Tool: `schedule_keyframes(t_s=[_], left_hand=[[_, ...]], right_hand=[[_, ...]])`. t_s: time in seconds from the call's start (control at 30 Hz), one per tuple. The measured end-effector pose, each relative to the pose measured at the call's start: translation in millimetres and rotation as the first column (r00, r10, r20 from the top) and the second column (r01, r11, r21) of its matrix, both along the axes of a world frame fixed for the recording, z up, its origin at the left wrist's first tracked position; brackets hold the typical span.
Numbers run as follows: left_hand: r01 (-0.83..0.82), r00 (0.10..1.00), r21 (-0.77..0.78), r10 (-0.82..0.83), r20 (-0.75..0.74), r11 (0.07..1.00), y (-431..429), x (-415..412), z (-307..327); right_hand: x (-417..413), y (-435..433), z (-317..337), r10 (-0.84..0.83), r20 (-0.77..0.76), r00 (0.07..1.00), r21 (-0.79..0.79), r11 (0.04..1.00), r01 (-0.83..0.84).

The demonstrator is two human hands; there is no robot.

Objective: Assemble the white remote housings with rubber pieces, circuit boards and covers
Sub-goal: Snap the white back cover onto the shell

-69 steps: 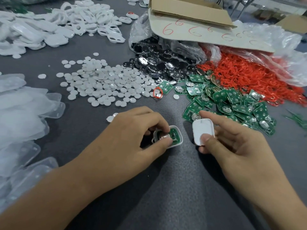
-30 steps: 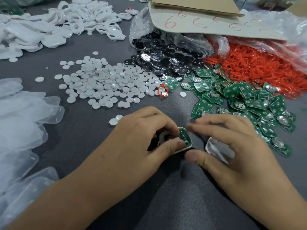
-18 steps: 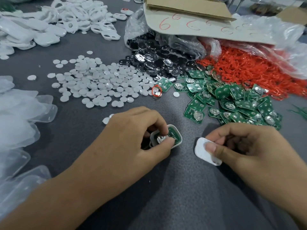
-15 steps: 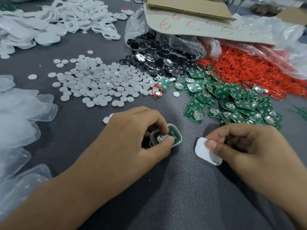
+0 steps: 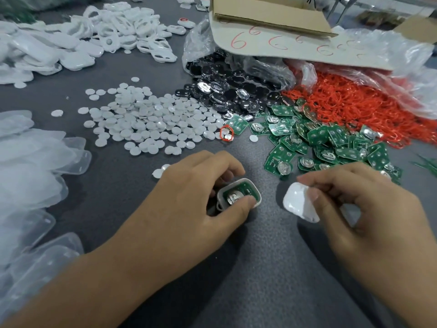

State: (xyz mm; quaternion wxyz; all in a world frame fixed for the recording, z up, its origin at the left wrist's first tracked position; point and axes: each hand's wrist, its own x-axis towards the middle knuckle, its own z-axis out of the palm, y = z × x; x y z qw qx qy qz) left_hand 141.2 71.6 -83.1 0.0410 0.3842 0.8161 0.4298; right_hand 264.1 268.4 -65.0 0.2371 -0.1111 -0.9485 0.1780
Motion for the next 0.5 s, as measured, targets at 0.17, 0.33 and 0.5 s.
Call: schedule_keyframes(t_s=[0.17,0.33,0.5], left_hand=[[0.017,1.0,-0.02,-0.017,-0.007,1.0,0.3,-1.0,-1.0],[0.005,1.0,-0.013,-0.006,-0.014,1.0,1.0,-0.9,-3.2],[0.007,1.0,-0.011,-0.007,-0.023,1.0,0.7,-0.8,-4.2]], right_hand=[[0.7,-4.8,-0.1,0.023,-0.023,0.999,0.018,1.0,-0.023],[0.8,-9.3,-1.5,-0.008,-0.047,0.999,0.038,0.999,0.01],[2.0,-10.7,-0.1,-0.031,0.001,1.0,-0.056,0.998,0.031]])
